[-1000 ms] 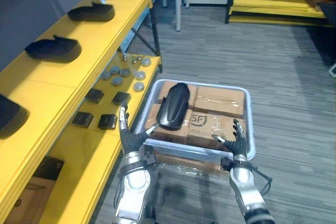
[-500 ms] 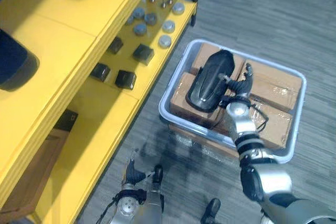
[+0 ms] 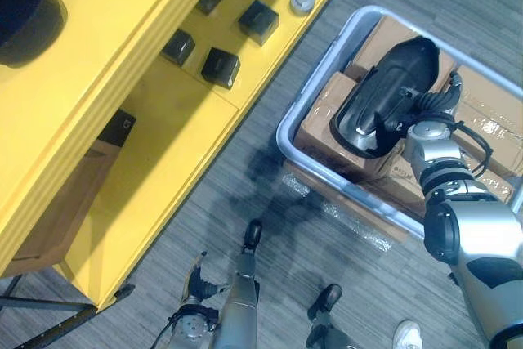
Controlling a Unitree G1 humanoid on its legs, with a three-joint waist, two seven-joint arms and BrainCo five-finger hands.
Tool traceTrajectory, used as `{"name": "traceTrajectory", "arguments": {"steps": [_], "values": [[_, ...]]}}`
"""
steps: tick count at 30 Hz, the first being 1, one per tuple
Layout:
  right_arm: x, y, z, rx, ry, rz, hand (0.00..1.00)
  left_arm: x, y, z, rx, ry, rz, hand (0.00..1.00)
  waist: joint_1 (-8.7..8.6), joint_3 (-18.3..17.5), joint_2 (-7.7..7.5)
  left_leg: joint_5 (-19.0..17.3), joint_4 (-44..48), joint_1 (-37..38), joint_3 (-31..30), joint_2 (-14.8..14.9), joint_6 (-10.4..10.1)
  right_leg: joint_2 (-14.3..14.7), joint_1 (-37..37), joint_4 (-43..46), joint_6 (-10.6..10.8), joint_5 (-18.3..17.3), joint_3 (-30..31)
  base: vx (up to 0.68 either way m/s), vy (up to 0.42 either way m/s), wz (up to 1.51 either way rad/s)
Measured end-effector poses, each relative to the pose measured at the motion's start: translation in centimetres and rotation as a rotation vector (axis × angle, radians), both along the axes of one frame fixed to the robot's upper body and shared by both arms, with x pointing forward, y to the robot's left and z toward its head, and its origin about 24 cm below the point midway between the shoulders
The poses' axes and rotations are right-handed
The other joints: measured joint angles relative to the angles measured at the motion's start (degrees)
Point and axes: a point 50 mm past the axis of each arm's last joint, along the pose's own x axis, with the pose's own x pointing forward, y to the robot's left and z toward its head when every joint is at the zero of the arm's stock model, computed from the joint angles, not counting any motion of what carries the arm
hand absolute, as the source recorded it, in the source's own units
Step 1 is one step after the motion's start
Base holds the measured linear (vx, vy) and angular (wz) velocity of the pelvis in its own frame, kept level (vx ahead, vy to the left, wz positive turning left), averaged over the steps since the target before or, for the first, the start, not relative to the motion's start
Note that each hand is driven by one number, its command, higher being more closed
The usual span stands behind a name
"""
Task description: Walk over and take plastic housings, then place them on the shelf
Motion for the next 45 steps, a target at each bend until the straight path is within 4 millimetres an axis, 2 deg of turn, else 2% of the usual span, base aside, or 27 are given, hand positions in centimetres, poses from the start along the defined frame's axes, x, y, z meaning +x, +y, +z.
{"name": "traceTrajectory", "arguments": {"steps": [5,11,14,17,19,21,22,26,29,30,32,34,37,41,43,45], "values": [[-1.2,-3.2,0.4,-0.017,0.077,-0.058,1.00,0.0,-0.2,-0.1,-0.079,0.002,0.061,0.00,1.48,0.44,0.00,1.11,-1.09,-1.09,-1.82,-0.21,0.08,0.40,-0.45,-0.14,0.00,-0.01,-1.21,0.04,-0.044,0.16],[-1.1,-3.1,0.1,-0.006,0.134,-0.034,1.00,1.3,-0.7,1.3,-0.148,-0.081,0.086,0.00,1.71,0.44,0.01,1.16,-0.58,-1.10,-1.94,-0.24,0.11,0.46,-0.14,-0.15,-0.01,-0.01,-1.47,0.06,-0.063,0.02],[-1.1,-3.2,-0.6,0.009,0.170,-0.024,1.00,2.5,-1.9,3.1,-0.199,-0.176,0.069,0.00,1.97,0.46,0.03,1.16,-0.20,-0.72,-2.17,-0.32,0.11,0.47,0.55,-0.18,-0.04,-0.05,-1.65,0.04,-0.063,0.04],[-1.1,-3.2,-0.6,0.006,0.174,-0.023,1.00,3.6,-4.7,5.6,-0.293,-0.299,0.018,0.00,1.85,0.63,0.35,1.15,-0.24,-0.40,-2.30,-0.52,0.11,0.32,0.94,-0.17,-0.16,-0.18,-1.81,0.02,-0.048,0.03],[-1.1,-3.1,-0.2,-0.029,0.164,-0.023,1.00,4.5,-7.2,9.1,-0.381,-0.450,-0.059,0.00,1.29,0.84,0.76,1.28,-0.65,-0.08,-2.65,-0.80,0.13,0.14,1.39,-0.16,-0.18,-0.93,-2.32,0.01,-0.053,0.10],[-1.0,-2.9,0.2,-0.096,0.150,-0.016,1.00,5.0,-7.8,11.7,-0.422,-0.556,-0.084,0.00,0.87,0.84,0.76,1.81,-1.44,0.31,-2.68,-0.97,0.20,-0.05,1.54,-0.16,-0.38,-1.70,-2.69,0.03,-0.064,0.03],[-0.9,-2.6,0.5,-0.181,0.145,-0.008,1.00,5.5,-7.8,13.7,-0.448,-0.643,-0.094,0.00,0.69,0.84,0.79,2.37,-2.11,0.96,-2.46,-0.84,0.26,-0.02,1.59,-0.14,-0.39,-1.70,-2.61,0.04,-0.080,-0.05],[-0.6,-1.2,1.3,-0.391,0.122,0.026,1.00,7.4,-8.0,19.5,-0.563,-0.876,-0.140,0.00,-1.08,0.81,0.83,2.83,-2.63,2.46,-1.68,-0.75,0.30,-0.22,2.42,0.00,-0.40,-1.67,-1.59,0.08,-0.076,-0.07],[-0.2,1.8,2.8,-0.546,0.040,0.075,1.00,9.6,-8.5,24.2,-0.607,-1.017,-0.208,0.00,-2.44,0.81,0.82,2.85,-2.64,3.72,-0.31,-0.31,0.30,-0.21,2.99,0.11,-0.41,-1.67,-0.56,0.07,-0.074,-0.17],[-0.1,2.3,3.0,-0.563,0.028,0.084,1.00,10.0,-8.6,25.0,-0.615,-1.036,-0.221,0.00,-2.63,0.81,0.82,2.86,-2.64,4.01,-0.22,-0.25,0.30,-0.22,3.14,0.11,-0.41,-1.67,-0.14,0.06,-0.071,-0.16],[0.2,4.5,3.3,-0.617,-0.007,0.127,1.00,11.8,-9.2,27.5,-0.654,-1.084,-0.261,0.00,-4.07,0.80,0.80,2.88,-2.66,5.03,0.25,-0.08,0.29,-0.22,3.86,0.16,-0.42,-1.67,0.28,0.07,-0.072,-0.10],[0.3,5.9,3.6,-0.660,-0.034,0.157,1.00,13.3,-9.9,28.7,-0.695,-1.068,-0.279,0.00,-4.98,0.78,0.76,2.92,-2.66,5.34,0.64,0.14,0.23,-0.14,4.04,0.21,-0.43,-1.66,0.44,0.04,-0.042,-0.06],[0.4,7.8,4.0,-0.687,-0.069,0.198,1.00,15.7,-10.8,29.3,-0.742,-0.985,-0.290,0.00,-6.09,0.76,0.73,3.05,-2.83,6.06,1.57,0.56,0.04,0.03,4.03,0.38,-0.55,-1.58,1.34,0.04,-0.040,-0.13],[0.3,10.3,4.7,-0.716,-0.129,0.255,1.00,17.4,-11.1,29.7,-0.789,-0.912,-0.258,0.00,-7.78,0.73,0.65,3.13,-2.87,6.75,2.09,1.10,-0.07,0.27,4.03,1.19,-0.62,-1.53,1.93,0.03,-0.030,-0.08],[0.0,12.6,6.0,-0.725,-0.200,0.298,1.00,18.2,-11.1,29.8,-0.804,-0.872,-0.233,0.00,-8.56,0.68,0.29,3.19,-2.87,7.27,3.05,1.40,-0.15,0.32,4.02,1.23,-0.77,-1.42,2.86,0.02,-0.024,-0.18],[-0.3,13.6,6.8,-0.728,-0.247,0.311,1.00,18.4,-11.3,29.9,-0.810,-0.856,-0.230,0.00,-8.85,0.59,0.12,3.25,-2.87,7.64,3.47,1.58,-0.24,0.36,4.03,1.36,-0.79,-1.42,3.39,0.01,-0.025,-0.13]]}}
